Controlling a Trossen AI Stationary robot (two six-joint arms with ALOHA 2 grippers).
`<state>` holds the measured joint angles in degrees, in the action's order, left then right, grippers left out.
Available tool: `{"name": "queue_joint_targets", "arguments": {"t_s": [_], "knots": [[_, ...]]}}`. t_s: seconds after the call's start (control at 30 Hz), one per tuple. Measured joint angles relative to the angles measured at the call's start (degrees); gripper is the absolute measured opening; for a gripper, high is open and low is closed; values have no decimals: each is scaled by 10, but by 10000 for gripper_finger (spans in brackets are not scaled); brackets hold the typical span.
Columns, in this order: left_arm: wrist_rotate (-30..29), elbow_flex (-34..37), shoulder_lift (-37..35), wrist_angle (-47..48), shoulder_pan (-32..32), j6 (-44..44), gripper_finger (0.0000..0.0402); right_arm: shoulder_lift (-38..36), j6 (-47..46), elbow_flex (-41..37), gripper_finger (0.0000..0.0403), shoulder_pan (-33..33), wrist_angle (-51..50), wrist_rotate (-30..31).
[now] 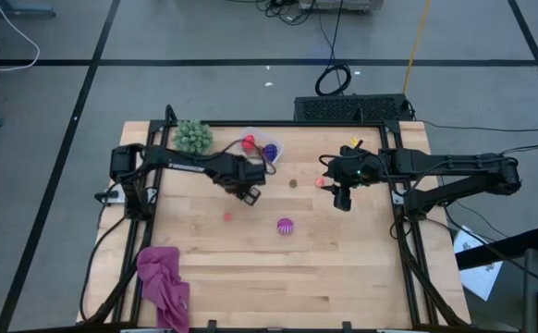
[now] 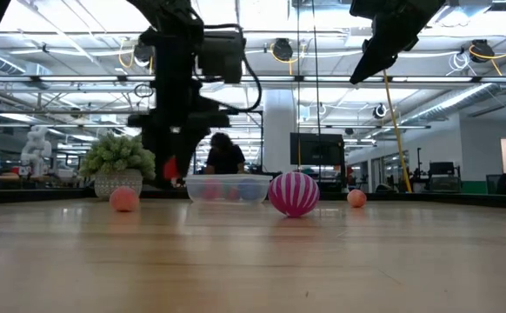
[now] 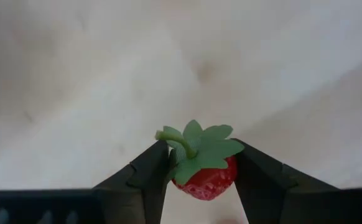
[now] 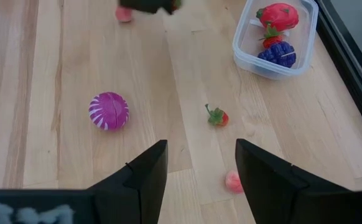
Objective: Pick and placing Produce into tupperware
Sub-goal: Put the left red strawberry into the transparent bin
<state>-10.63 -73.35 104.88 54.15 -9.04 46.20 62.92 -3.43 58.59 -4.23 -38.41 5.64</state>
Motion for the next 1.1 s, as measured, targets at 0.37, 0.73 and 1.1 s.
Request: {"name": "queue_joint_targets", "arguments": {"t_s": [0.37, 0.73, 1.1], "knots": [[-74, -73, 2, -102, -116, -171, 168, 0, 0, 0, 180, 0, 0, 0], [-5, -72, 36, -179, -189, -212, 168, 0, 0, 0, 180, 0, 0, 0], [34, -72, 100, -229, -191, -224, 168, 0, 0, 0, 180, 2, 1, 0]]}}
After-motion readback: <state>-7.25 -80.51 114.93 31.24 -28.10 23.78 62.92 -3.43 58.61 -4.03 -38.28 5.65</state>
